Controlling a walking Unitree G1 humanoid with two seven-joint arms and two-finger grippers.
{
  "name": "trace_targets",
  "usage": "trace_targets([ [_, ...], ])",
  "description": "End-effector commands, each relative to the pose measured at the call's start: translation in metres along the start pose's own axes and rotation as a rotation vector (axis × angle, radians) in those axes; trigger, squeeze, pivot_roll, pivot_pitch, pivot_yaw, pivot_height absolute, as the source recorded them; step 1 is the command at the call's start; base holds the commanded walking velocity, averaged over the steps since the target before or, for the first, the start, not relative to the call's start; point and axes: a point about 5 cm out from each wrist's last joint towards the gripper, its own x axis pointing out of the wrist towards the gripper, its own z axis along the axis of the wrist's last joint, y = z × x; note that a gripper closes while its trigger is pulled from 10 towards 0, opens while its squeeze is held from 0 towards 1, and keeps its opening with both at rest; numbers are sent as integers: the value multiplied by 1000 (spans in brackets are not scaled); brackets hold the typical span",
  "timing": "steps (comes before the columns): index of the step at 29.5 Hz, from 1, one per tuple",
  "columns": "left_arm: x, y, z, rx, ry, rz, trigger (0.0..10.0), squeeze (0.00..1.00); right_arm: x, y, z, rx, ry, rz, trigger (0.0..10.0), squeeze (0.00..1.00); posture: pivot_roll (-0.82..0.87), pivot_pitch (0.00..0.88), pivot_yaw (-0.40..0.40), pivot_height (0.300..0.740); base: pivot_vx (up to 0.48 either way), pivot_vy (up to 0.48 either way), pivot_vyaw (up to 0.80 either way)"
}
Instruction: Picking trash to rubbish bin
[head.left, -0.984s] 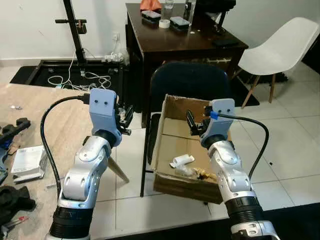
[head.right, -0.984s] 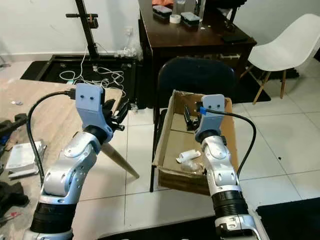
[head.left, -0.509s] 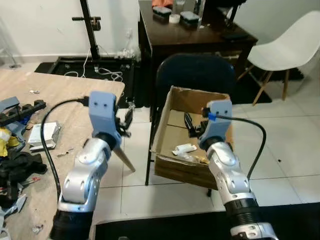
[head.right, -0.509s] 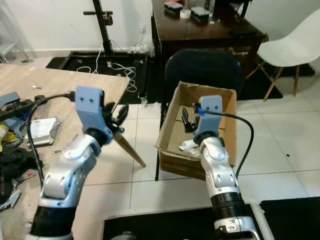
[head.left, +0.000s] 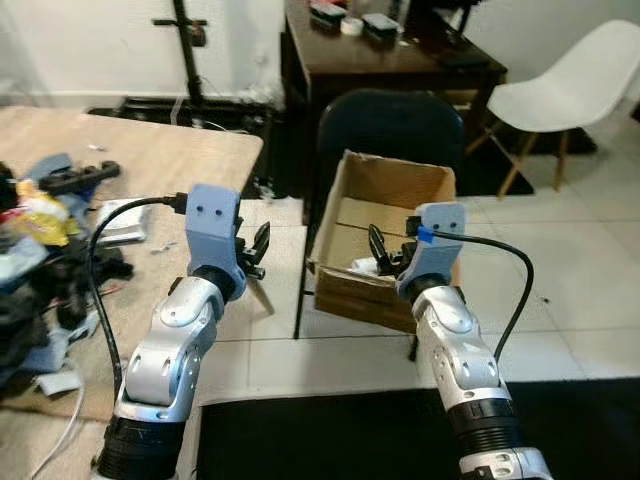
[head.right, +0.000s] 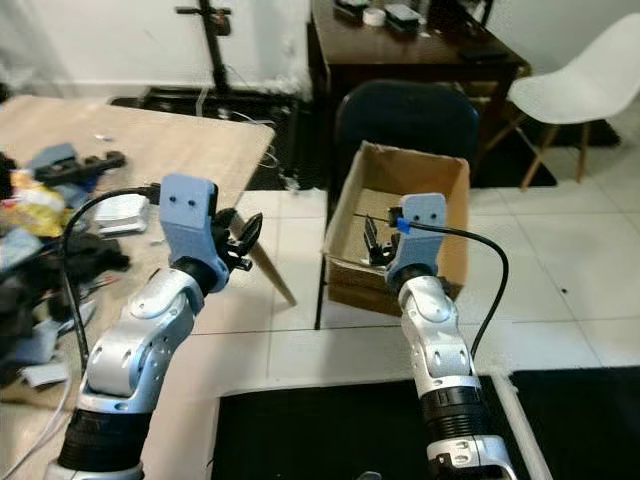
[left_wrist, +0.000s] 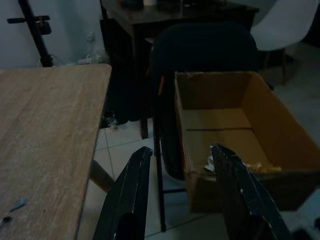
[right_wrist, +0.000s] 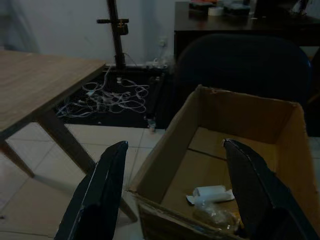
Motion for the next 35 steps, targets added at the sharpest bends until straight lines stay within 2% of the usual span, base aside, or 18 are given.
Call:
trace_targets([
  [1, -1, -2, 0, 39, 18, -27, 10000, 0, -2, -3, -3, 15, 14, -17, 10000, 0, 134, 119, -8, 740, 0, -480, 0],
  [4, 0, -4, -2, 42, 36, -37, 10000, 0, -3, -4, -4, 19, 18, -23, 10000, 0, 134, 119, -8, 740, 0, -480, 0],
  [6, 0, -5, -5, 23, 54, -37, 10000, 0, -4, -4, -5, 22, 21, -27, 10000, 0, 133, 120, -4, 740, 0, 0, 0],
  [10, 1, -6, -6, 45, 60, -43, 10000, 0, -4, -6, -6, 26, 26, -32, 10000, 0, 133, 122, -1, 740, 0, 0, 0],
  [27, 0, -3, -7, 30, 77, -26, 10000, 0, -5, -2, -9, 29, 54, -13, 10000, 0, 134, 120, -7, 740, 0, 0, 0],
  [35, -1, -3, -8, 55, 83, -26, 10000, 0, -5, 0, -9, 30, 58, -2, 10000, 0, 133, 112, -10, 740, 0, 0, 0],
])
